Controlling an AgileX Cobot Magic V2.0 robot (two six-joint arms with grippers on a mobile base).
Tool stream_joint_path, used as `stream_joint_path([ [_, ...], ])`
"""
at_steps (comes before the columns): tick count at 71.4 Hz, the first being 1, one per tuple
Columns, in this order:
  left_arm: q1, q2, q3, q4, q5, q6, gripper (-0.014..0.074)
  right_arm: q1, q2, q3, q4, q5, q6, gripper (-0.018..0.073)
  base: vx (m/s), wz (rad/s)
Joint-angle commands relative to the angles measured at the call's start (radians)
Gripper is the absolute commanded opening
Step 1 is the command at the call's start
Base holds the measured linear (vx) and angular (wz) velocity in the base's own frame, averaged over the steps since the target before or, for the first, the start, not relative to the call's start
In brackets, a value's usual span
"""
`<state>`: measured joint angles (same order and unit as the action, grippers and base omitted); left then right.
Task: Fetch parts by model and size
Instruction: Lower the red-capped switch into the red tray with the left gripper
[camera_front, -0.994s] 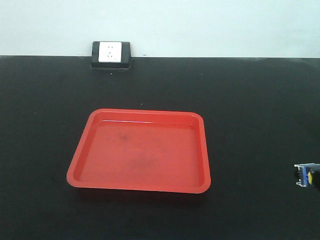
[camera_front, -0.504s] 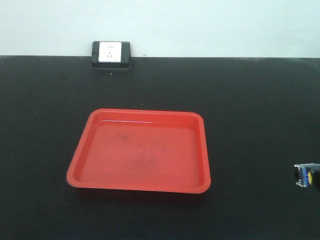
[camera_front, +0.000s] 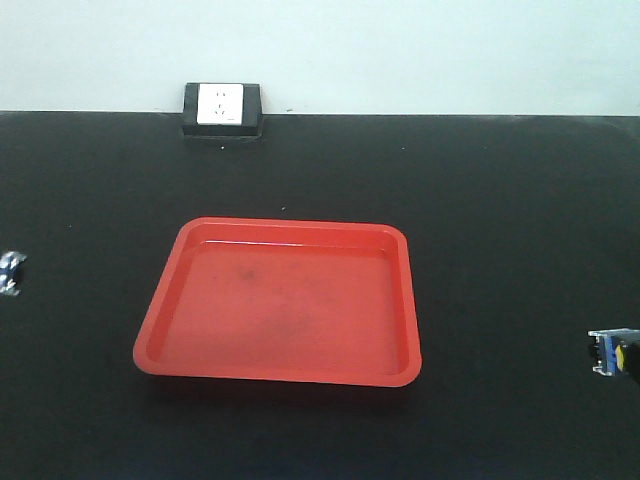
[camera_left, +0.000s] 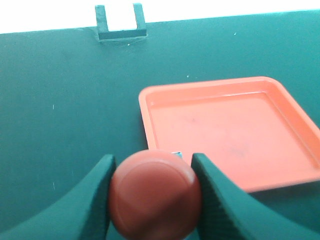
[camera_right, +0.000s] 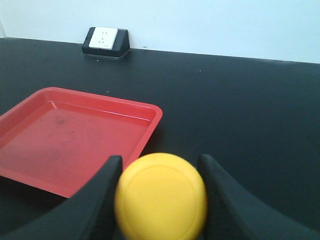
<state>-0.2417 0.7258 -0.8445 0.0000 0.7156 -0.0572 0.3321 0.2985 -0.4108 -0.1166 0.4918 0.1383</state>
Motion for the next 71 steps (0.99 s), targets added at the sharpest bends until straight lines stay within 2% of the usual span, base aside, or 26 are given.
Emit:
stream_joint_path([
  [1,-0.007,0.112,-0.096,-0.044,-0.067,0.071,0.0003,0.002,0.013,-0.031,-0.01,-0.08,-0.006,-0.001,0.0,0.0],
  [8,-0.007,0.23,-0.155,-0.096,-0.078,0.127,0.0003,0.002,0.013,-0.031,-0.01,-0.08,-0.006,-0.001,0.0,0.0],
  [15,-0.015,0.34,-0.2,-0.111,-0.095,0.136,0.0003,0.002,0.013,-0.031,-0.01,-0.08,-0.006,-0.001,0.0,0.0],
  [22,-0.047,0.459,-0.242,-0.11,-0.101,0.14,0.0003,0.002,0.013,-0.031,-0.01,-0.079,-0.006,-0.001,0.0,0.0],
  [30,-0.099,0.603,-0.295,-0.108,-0.117,0.18,0.0003,0.002,0.013,-0.031,-0.01,-0.079,-0.006,-0.001,0.0,0.0],
  [43,-0.116,0.808,-0.403,-0.107,-0.113,0.131,0.0004,0.002,0.013,-0.031,-0.01,-0.079,-0.006,-0.001,0.0,0.0],
  [62,-0.116,0.963,-0.469,-0.099,-0.125,0.092,0.0008,0.002,0.013,-0.031,-0.01,-0.079,-0.006,-0.001,0.0,0.0],
  [71,-0.116,1.011,-0.469,-0.051,-0.124,0.092,0.0016,0.002,0.013,-0.031,-0.01,-0.079,-0.006,-0.001,0.0,0.0],
])
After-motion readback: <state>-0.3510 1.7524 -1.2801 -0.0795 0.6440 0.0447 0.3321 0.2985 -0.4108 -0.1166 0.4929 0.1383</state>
